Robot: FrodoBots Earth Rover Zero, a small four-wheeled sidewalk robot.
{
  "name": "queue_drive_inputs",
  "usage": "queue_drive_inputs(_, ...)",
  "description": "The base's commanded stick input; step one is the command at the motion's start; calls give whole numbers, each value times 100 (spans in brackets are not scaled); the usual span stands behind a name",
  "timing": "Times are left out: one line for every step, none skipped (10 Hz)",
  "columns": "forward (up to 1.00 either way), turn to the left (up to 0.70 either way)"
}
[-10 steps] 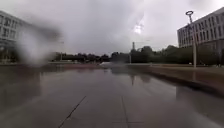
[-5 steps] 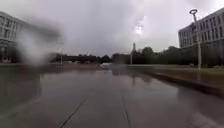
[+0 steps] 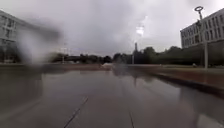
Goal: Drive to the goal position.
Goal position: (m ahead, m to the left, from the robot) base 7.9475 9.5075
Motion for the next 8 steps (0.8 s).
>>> queue_drive_inputs(70,0)
queue_drive_inputs(70,0)
queue_drive_inputs(70,0)
queue_drive_inputs(70,0)
queue_drive_inputs(70,0)
queue_drive_inputs(70,0)
queue_drive_inputs(70,0)
queue_drive_inputs(70,0)
